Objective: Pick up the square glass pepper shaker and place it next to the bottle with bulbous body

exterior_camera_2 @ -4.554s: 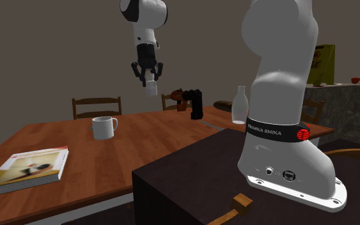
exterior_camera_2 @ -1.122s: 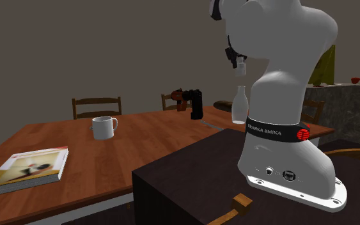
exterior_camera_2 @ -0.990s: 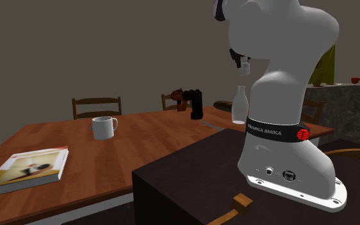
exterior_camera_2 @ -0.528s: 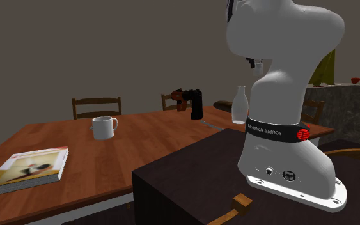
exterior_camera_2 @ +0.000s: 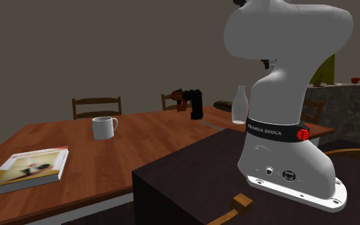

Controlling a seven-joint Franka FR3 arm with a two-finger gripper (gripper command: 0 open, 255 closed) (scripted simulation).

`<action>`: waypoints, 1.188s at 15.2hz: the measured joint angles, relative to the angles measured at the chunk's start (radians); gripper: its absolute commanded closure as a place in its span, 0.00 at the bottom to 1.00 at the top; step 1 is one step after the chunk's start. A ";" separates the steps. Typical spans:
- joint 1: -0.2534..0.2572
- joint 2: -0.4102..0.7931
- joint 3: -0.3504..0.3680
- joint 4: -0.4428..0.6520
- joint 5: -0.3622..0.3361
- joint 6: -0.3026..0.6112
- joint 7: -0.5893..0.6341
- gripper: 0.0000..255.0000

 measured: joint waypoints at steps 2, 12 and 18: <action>-0.066 0.077 0.006 0.127 0.026 -0.045 -0.036 1.00; -0.138 0.191 0.023 0.224 0.062 -0.026 -0.066 1.00; -0.129 0.207 0.028 0.164 0.068 0.047 -0.062 1.00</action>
